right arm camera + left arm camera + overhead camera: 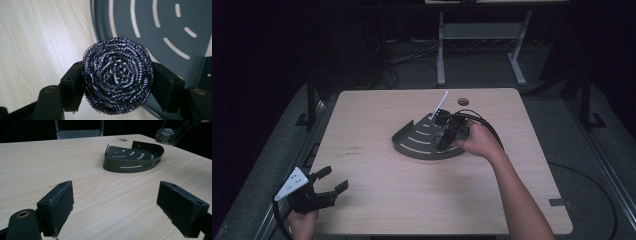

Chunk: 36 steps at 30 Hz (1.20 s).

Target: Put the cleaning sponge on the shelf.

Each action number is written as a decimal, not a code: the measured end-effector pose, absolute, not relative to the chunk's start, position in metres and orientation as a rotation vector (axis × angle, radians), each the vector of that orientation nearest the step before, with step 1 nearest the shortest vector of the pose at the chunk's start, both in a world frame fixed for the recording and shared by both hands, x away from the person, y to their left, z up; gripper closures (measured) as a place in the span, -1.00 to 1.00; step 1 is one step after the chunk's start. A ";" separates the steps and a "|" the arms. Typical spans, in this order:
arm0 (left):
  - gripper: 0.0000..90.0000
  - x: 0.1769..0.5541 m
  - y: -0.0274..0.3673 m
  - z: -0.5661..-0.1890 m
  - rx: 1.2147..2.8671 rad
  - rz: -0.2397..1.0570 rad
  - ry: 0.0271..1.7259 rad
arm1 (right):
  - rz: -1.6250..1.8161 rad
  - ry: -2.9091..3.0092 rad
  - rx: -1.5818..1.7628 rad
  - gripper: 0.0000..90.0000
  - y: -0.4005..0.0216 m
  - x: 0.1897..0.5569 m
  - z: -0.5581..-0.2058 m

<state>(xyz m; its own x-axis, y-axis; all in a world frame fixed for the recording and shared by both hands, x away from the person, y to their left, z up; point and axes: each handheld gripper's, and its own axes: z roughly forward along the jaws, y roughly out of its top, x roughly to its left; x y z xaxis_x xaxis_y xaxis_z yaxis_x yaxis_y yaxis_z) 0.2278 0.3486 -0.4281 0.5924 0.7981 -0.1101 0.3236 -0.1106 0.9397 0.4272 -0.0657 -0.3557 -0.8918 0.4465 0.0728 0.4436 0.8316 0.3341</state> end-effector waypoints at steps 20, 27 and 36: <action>-0.71 0.229 0.347 -0.429 1.701 0.523 0.943 | 0.554 2.993 0.791 -0.27 -0.062 0.458 -0.363; -0.70 0.229 0.346 -0.428 1.709 0.525 0.941 | 0.520 3.002 0.814 -0.28 -0.060 0.467 -0.376; -0.70 0.230 0.346 -0.429 1.711 0.525 0.942 | 0.513 2.985 0.860 -0.28 -0.057 0.480 -0.394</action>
<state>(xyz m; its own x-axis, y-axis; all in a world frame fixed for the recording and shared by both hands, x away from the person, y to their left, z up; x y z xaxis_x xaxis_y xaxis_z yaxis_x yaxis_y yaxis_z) 0.2298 0.3465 -0.4292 0.5915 0.7996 -0.1036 0.3326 -0.1249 0.9348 0.4799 -0.0571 -0.3936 -0.8508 0.5167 0.0952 0.5188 0.7978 0.3072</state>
